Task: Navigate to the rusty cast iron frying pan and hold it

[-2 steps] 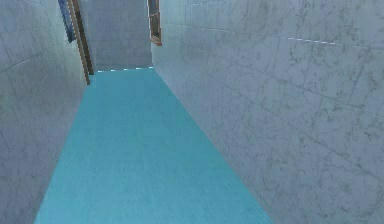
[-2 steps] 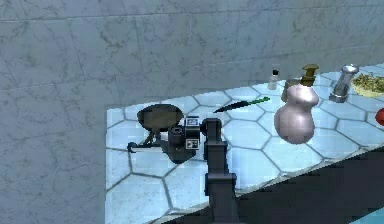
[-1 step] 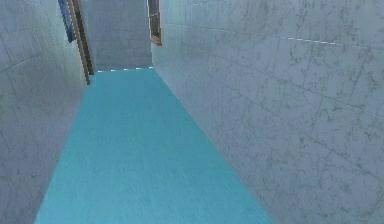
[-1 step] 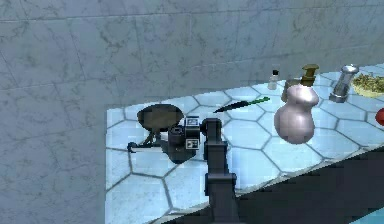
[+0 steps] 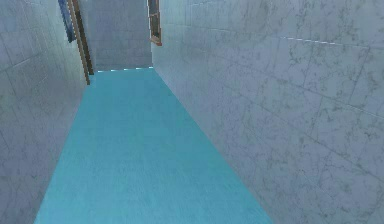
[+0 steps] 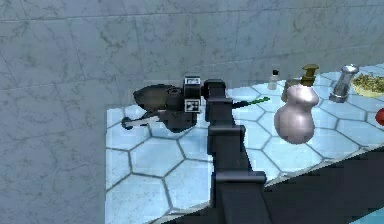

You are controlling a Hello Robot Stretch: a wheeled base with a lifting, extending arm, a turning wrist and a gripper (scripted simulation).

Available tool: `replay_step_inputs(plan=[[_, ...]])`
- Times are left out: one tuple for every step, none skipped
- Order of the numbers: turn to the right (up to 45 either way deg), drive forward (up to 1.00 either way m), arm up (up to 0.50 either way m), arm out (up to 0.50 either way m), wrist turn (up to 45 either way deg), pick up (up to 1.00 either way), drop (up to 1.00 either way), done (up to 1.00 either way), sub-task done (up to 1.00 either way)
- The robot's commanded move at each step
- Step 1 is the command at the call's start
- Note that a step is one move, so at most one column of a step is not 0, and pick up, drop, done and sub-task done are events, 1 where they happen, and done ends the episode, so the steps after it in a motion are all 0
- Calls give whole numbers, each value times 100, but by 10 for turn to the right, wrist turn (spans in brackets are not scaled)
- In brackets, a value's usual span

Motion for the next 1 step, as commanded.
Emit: replay_step_inputs(plan=[[0, 0, 0, 0, 0, 0, 0, 100, 0]])
